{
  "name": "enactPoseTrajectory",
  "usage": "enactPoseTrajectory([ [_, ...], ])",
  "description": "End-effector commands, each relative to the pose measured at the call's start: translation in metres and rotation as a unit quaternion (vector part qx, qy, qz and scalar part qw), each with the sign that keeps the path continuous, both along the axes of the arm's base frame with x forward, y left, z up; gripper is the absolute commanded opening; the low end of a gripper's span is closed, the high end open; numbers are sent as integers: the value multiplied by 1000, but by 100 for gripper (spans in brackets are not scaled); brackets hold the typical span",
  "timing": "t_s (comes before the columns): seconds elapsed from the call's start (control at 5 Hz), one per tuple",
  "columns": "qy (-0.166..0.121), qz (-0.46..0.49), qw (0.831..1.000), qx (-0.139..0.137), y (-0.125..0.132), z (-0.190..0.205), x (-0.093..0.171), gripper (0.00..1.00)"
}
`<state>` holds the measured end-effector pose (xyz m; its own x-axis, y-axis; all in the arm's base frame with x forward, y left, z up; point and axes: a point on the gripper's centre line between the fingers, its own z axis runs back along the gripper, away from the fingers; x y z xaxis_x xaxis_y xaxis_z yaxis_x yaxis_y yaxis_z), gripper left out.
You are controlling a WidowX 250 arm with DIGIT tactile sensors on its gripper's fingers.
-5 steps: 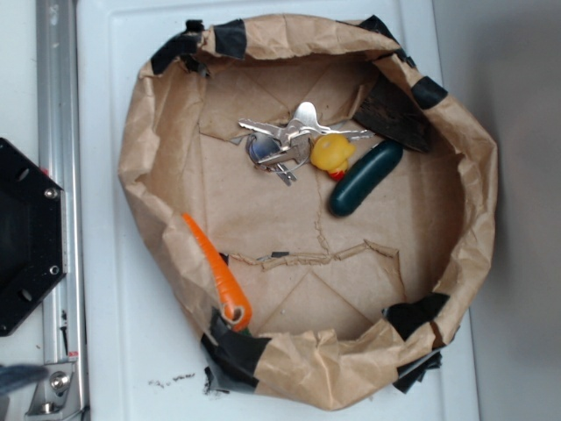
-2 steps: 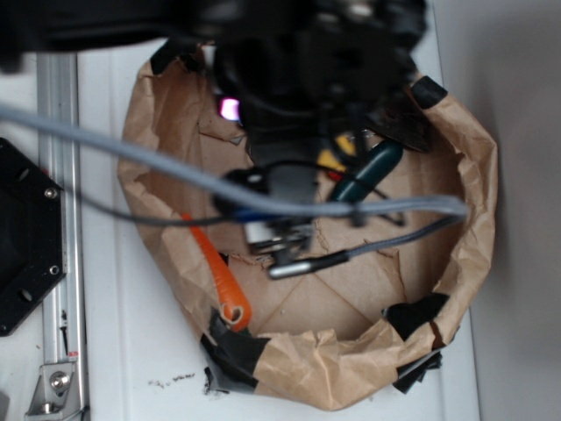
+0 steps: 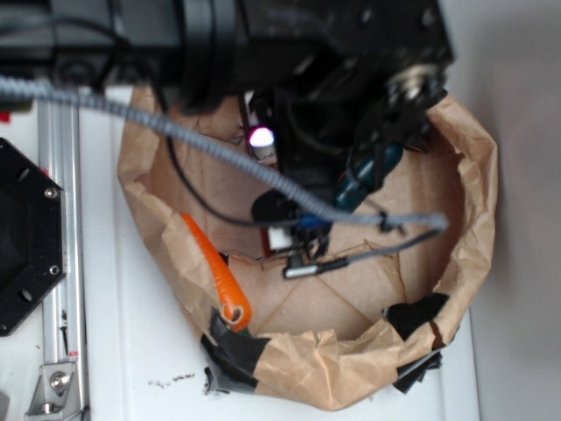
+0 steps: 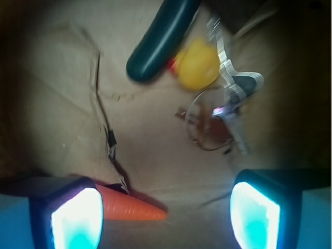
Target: Grab the carrot.
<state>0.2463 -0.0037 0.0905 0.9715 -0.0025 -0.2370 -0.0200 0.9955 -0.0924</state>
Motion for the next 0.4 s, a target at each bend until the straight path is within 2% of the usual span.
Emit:
enactPoseTrajectory([
  [0.0,31,-104,994,-16,-51,-29,-40,100],
  [0.2,28,-148,988,-32,-62,-40,-47,100],
])
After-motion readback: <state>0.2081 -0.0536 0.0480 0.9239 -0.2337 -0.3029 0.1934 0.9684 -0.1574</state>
